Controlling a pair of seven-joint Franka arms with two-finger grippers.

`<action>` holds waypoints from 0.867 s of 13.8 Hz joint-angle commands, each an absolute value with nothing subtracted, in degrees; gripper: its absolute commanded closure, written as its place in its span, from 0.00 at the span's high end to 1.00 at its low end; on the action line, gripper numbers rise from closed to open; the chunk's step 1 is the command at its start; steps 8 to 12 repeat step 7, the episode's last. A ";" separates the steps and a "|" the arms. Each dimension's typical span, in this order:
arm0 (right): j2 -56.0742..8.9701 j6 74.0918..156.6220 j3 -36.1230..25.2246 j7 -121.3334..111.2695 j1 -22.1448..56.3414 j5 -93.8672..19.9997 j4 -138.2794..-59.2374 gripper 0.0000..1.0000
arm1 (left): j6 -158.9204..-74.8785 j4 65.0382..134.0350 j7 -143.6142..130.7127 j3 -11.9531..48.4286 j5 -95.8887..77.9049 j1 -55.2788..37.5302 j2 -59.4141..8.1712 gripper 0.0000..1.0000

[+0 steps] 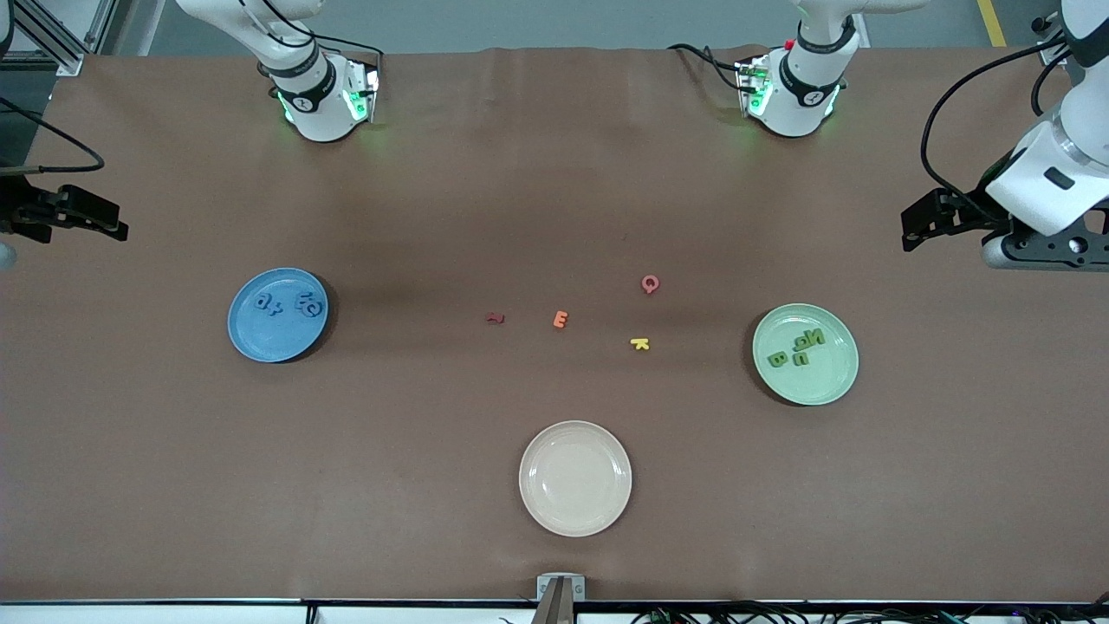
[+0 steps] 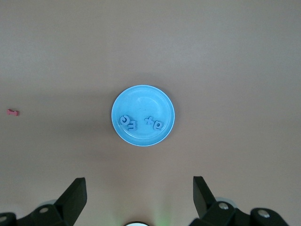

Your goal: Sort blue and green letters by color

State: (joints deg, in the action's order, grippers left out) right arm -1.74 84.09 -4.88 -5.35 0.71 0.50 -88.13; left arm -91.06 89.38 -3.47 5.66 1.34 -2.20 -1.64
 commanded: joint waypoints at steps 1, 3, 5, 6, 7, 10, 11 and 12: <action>3.59 87.09 -4.83 -4.66 0.53 -0.09 -94.56 1.00 | -90.62 88.33 -3.43 5.71 0.35 -1.67 -0.79 1.00; 4.91 87.36 -4.83 -4.66 0.53 -0.09 -95.97 1.00 | -90.53 88.16 -3.17 5.71 0.44 -1.76 -0.79 1.00; 5.97 88.06 -5.01 -4.66 0.44 -0.09 -97.29 1.00 | -90.53 87.89 -2.81 5.71 0.53 -1.58 -0.79 1.00; 6.41 88.07 -5.01 -4.75 0.35 -0.09 -97.56 1.00 | -90.35 87.89 -2.73 5.71 0.70 -1.58 -0.79 1.00; 6.85 88.07 -5.10 -4.75 0.44 0.00 -97.73 1.00 | -89.57 87.63 -2.72 5.54 0.79 -1.58 -0.79 1.00; 6.85 88.07 -5.10 -4.75 0.44 0.00 -97.73 1.00 | -89.57 87.63 -2.72 5.54 0.79 -1.58 -0.79 1.00; 6.85 88.07 -5.10 -4.75 0.44 0.00 -97.73 1.00 | -89.57 87.63 -2.72 5.54 0.79 -1.58 -0.79 1.00; 6.85 88.07 -5.10 -4.75 0.44 0.00 -97.73 1.00 | -89.57 87.63 -2.72 5.54 0.79 -1.58 -0.79 1.00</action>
